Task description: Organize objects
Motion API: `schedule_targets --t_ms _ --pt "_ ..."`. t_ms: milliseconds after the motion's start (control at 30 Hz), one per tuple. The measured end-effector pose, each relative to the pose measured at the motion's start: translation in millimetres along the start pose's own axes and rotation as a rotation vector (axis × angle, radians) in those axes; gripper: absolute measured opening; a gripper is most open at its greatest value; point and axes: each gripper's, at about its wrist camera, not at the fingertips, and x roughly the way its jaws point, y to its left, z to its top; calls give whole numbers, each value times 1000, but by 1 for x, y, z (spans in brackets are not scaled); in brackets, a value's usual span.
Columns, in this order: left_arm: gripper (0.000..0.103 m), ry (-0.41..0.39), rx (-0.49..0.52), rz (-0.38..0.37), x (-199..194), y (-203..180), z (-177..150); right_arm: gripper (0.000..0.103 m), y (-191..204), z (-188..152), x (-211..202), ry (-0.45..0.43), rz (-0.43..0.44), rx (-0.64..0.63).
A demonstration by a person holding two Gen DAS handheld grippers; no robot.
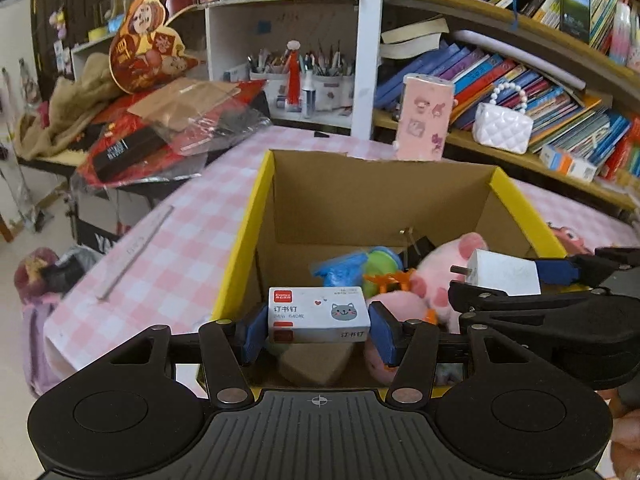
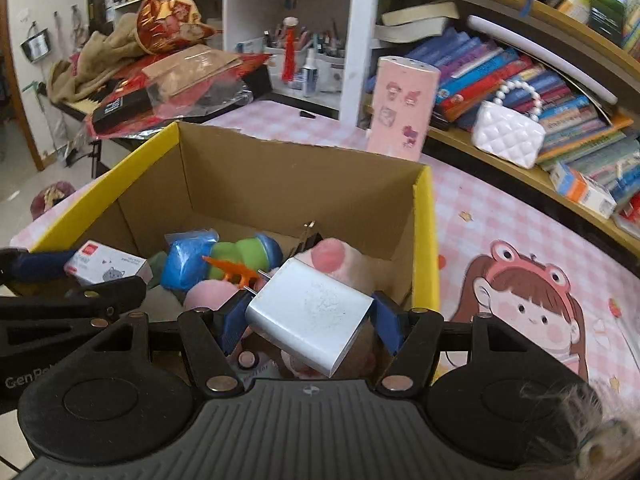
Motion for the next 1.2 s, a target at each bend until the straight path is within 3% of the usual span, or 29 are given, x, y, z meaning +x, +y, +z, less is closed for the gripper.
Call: schedule_targets --t_ms 167,333,633,867,1200 --pt "56 4 -17 -7 1 1 4 64 -2 5 4 18 6 10" --pt "80 -45 -32 -31 -16 6 8 69 -8 5 -14 -17 -19 60" --pt "89 -177 -18 -118 -75 3 5 69 -8 -7 -92 -154 -103 150" --pt "95 -198 -3 -158 -110 6 -19 73 -9 -45 -151 -200 -206 248" --pt "96 -122 45 -213 -132 -7 -70 76 2 -122 -204 -167 -351 357"
